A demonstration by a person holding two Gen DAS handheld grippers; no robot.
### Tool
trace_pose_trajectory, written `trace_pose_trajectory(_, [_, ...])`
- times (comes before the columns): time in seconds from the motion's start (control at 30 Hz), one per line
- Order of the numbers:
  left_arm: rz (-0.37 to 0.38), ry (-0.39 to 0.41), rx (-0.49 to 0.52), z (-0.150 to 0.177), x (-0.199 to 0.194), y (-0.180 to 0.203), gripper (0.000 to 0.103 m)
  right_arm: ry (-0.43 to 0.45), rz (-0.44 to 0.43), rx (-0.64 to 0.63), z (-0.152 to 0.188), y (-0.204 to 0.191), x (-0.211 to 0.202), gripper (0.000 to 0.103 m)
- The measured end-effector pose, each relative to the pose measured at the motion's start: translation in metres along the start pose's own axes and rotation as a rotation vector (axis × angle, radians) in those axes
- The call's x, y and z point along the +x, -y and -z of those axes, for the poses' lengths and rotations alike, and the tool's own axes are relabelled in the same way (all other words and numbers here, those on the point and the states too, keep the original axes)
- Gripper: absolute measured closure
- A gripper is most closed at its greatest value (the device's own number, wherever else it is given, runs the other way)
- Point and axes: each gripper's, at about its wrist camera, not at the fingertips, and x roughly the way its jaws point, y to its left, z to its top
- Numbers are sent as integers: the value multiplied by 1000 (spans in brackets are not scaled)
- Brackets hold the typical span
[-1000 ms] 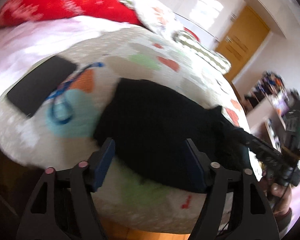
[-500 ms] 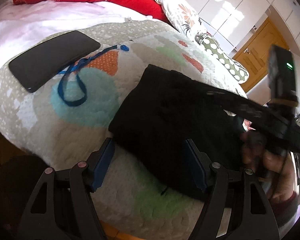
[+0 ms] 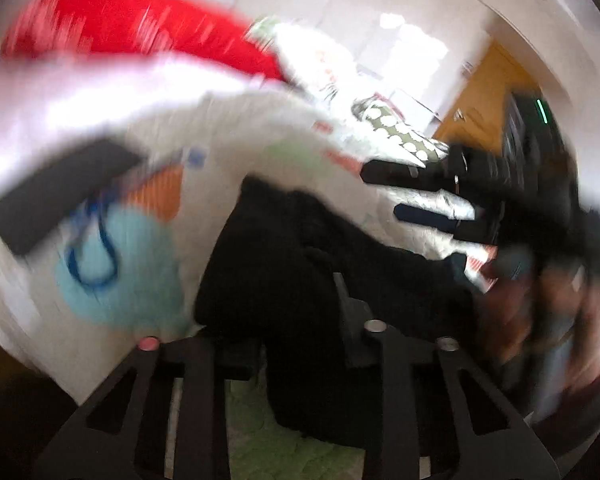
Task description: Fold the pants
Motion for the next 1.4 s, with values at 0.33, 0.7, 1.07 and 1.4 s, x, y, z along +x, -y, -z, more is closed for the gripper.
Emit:
trace_pose_trajectory(0.33, [-56,116,422,29,-19,95,79,-72,-77,20,-15,-40,-42,16])
trace_pose_trajectory(0.7, [48,164,459,26,-48,119,79,-90,14,-64,24,-20,-46,73])
trace_pose_trajectory(1.07, [373,88,405,12,-75,140,78,120,200,94,74,89,-180,79])
trace_pose_trajectory(1.4, [212,-59,420,18,-22,136,78,150,329,330,135,151,-204,52])
